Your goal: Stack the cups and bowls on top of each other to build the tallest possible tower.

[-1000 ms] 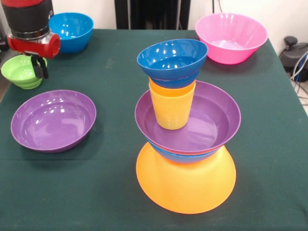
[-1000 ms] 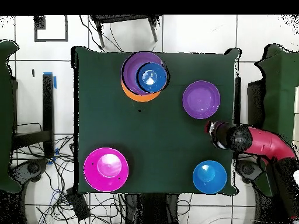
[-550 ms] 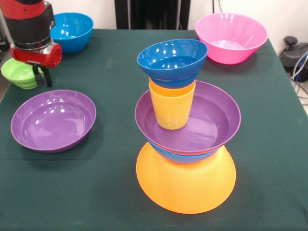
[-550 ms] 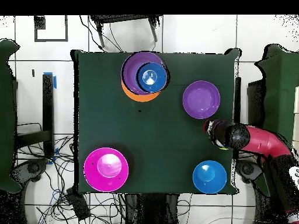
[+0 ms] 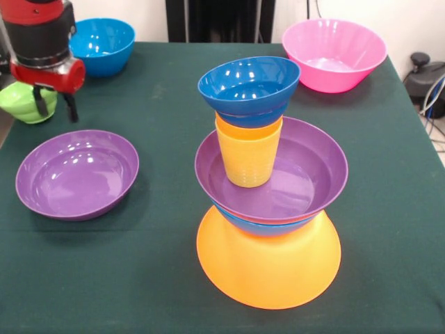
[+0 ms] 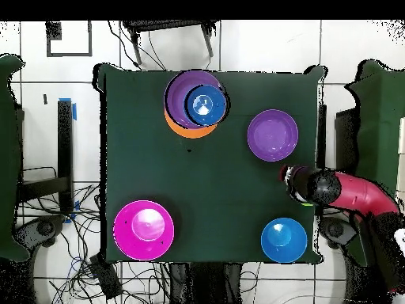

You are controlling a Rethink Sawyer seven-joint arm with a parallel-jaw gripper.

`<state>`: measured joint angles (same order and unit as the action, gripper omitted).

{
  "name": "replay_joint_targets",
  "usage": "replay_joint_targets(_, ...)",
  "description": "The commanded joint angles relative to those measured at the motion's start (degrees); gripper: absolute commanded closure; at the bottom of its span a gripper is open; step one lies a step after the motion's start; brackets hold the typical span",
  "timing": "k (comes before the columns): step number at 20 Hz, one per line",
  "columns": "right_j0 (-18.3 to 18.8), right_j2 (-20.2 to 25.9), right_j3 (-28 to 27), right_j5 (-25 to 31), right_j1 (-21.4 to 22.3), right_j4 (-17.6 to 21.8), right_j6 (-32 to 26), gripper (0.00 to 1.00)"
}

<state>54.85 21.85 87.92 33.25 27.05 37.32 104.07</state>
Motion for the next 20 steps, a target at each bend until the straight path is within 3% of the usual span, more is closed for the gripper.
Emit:
replay_joint_targets(1, -2.4, -1.9, 2.9, 1.0, 4.5, 4.6, -5.9, 0.00)
replay_joint_targets(9, 0.2, 2.3, 4.7, 1.4, 5.1, 2.4, -9.6, 0.00)
replay_joint_targets(13, -0.5, 2.5, 4.6, 1.6, 4.9, 2.1, -8.6, 0.00)
replay_joint_targets(20, 0.9, 2.5, 4.9, -1.4, 1.2, 2.8, -7.5, 0.00)
